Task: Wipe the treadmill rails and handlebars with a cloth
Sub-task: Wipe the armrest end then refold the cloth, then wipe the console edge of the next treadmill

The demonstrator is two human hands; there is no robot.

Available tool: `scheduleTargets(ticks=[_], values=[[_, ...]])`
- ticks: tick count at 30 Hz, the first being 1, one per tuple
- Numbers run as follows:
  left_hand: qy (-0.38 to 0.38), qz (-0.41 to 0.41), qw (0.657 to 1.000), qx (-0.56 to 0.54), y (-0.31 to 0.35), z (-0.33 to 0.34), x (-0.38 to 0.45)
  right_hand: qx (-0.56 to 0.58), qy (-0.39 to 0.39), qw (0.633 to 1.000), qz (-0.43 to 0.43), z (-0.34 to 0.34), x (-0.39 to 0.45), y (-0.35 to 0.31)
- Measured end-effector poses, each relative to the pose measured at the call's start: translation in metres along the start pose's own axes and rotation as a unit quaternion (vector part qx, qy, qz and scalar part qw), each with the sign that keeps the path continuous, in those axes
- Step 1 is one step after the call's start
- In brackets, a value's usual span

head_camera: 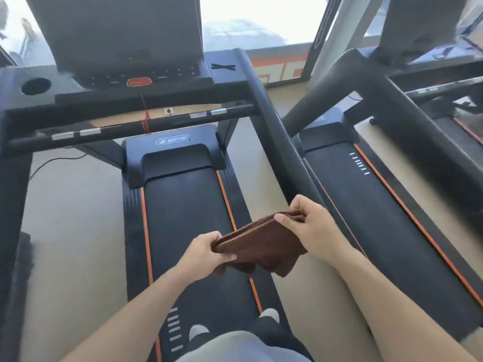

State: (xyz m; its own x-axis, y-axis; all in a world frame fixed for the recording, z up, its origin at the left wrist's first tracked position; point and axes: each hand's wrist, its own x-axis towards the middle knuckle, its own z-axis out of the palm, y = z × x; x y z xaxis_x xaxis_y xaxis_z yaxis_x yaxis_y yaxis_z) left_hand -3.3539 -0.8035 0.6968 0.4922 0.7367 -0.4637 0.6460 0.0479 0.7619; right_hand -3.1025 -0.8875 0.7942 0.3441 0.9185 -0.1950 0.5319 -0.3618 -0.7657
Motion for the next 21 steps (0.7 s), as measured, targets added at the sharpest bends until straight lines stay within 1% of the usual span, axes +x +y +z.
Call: scheduleTargets(ticks=[3,5,7,9,11,12,13,14,15,16,17,18,19,20,21], values=[[-0.047,0.001,0.999,-0.008,0.032,0.009,0.017,-0.018,0.014,0.999,0.034,-0.037,-0.006,0.025],[-0.069,0.003,0.997,0.029,0.047,0.018,0.031,-0.057,-0.005,0.997,0.059,-0.064,-0.011,0.043],[-0.110,0.001,0.992,0.068,0.061,0.025,0.041,-0.092,-0.019,0.993,0.074,-0.091,-0.015,0.056],[-0.158,-0.002,0.984,0.077,0.082,0.034,0.050,-0.106,-0.007,0.991,0.080,-0.123,-0.015,0.066],[-0.176,0.000,0.984,0.033,0.107,0.042,0.058,-0.116,0.026,0.989,0.084,-0.155,-0.010,0.074],[-0.171,0.001,0.985,-0.027,0.119,0.046,0.062,-0.121,0.048,0.988,0.082,-0.167,-0.004,0.078],[-0.150,0.001,0.984,-0.092,0.129,0.050,0.065,-0.117,0.075,0.987,0.078,-0.176,0.004,0.081],[-0.110,-0.002,0.983,-0.145,0.137,0.053,0.070,-0.094,0.114,0.986,0.071,-0.180,0.015,0.085],[-0.046,-0.012,0.986,-0.158,0.144,0.057,0.076,-0.068,0.154,0.983,0.071,-0.180,0.027,0.089],[0.033,-0.028,0.990,-0.137,0.148,0.062,0.083,-0.070,0.186,0.977,0.075,-0.175,0.040,0.093],[0.116,-0.054,0.985,-0.112,0.150,0.068,0.089,-0.101,0.195,0.973,0.075,-0.168,0.051,0.096],[0.179,-0.085,0.974,-0.109,0.151,0.074,0.093,-0.123,0.168,0.975,0.083,-0.157,0.062,0.102],[0.209,-0.117,0.963,-0.126,0.150,0.080,0.095,-0.120,0.114,0.981,0.104,-0.142,0.069,0.107],[0.213,-0.139,0.957,-0.141,0.149,0.086,0.096,-0.100,0.042,0.984,0.138,-0.124,0.073,0.113],[0.192,-0.152,0.958,-0.150,0.146,0.092,0.096,-0.074,-0.033,0.980,0.179,-0.104,0.073,0.120]])
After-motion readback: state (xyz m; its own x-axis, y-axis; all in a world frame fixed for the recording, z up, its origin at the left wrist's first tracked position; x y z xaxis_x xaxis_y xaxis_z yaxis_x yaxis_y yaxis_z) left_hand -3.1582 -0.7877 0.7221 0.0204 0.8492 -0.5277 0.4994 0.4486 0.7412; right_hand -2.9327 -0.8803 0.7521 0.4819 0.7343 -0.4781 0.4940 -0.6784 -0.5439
